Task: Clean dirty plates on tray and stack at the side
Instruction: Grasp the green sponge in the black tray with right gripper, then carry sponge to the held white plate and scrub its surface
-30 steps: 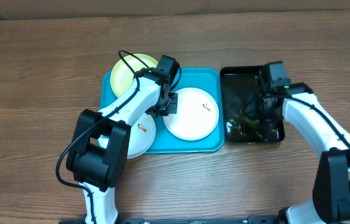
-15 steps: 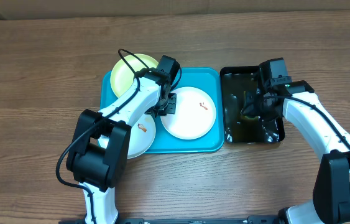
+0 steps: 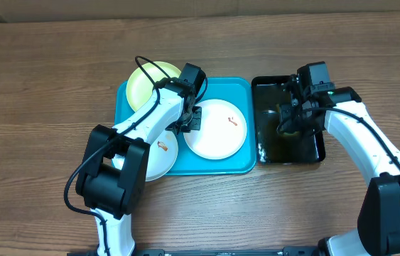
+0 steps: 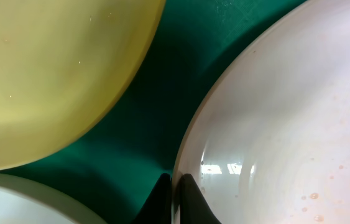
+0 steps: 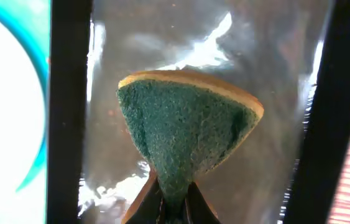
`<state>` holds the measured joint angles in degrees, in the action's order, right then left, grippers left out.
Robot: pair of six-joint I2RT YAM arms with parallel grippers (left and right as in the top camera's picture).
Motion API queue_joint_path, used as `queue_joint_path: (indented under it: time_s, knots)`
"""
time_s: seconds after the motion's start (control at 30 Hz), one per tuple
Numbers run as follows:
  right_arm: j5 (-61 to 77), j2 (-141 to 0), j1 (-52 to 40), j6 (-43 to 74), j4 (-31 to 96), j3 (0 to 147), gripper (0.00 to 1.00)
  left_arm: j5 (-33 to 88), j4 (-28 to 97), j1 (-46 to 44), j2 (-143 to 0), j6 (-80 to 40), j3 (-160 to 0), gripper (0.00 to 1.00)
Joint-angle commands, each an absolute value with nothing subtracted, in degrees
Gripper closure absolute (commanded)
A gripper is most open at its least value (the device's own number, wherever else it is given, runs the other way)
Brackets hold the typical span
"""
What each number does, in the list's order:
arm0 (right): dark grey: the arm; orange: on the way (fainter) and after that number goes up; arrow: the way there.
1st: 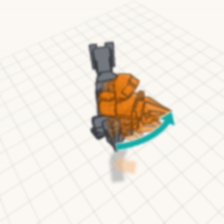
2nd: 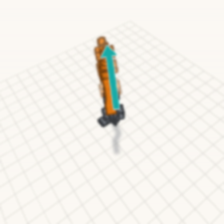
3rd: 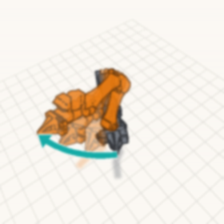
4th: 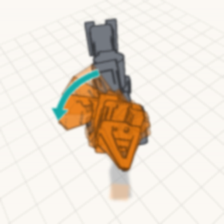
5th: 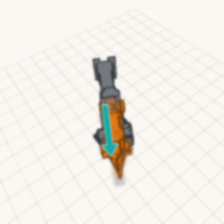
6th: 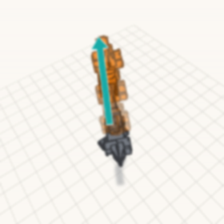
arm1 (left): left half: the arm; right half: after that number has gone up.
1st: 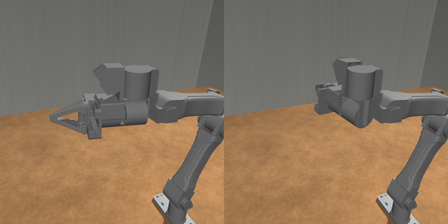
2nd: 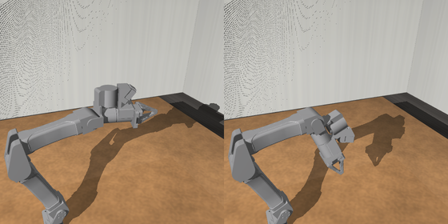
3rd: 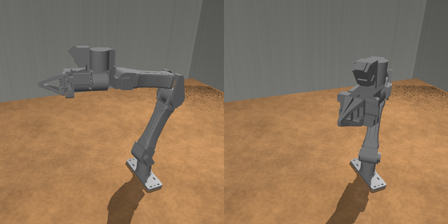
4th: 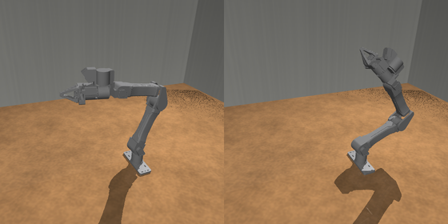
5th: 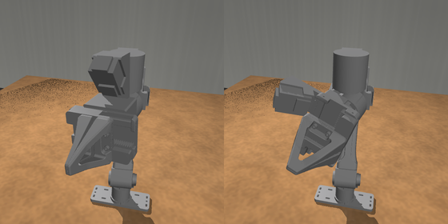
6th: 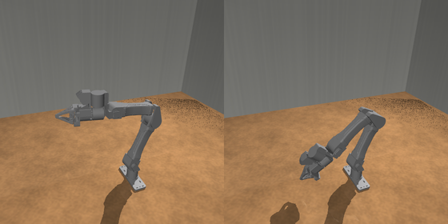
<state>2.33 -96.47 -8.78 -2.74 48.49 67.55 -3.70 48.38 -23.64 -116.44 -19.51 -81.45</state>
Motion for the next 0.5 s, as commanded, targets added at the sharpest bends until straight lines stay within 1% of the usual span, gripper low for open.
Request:
queue_joint_path:
  time_s: [0.0, 0.1, 0.37, 0.47]
  knots:
    - [-2.5, -94.9, -9.1, -1.8, 48.4, 69.5, 0.96, -6.3, 48.6, -23.6, -116.9, -19.3, -81.3, 0.96]
    - [2.7, -94.9, -9.1, -1.2, 48.3, 69.5, 0.96, -6.3, 48.6, -23.6, -116.9, -19.3, -81.3, 0.96]
    - [2.3, -94.9, -9.1, -0.2, 48.8, 70.7, 0.96, -6.4, 48.8, -23.6, -116.9, -19.2, -81.3, 0.96]
    - [6.6, -94.9, -9.6, -0.5, 49.7, 73.0, 0.96, -6.4, 48.7, -23.6, -116.9, -18.2, -81.3, 0.96]
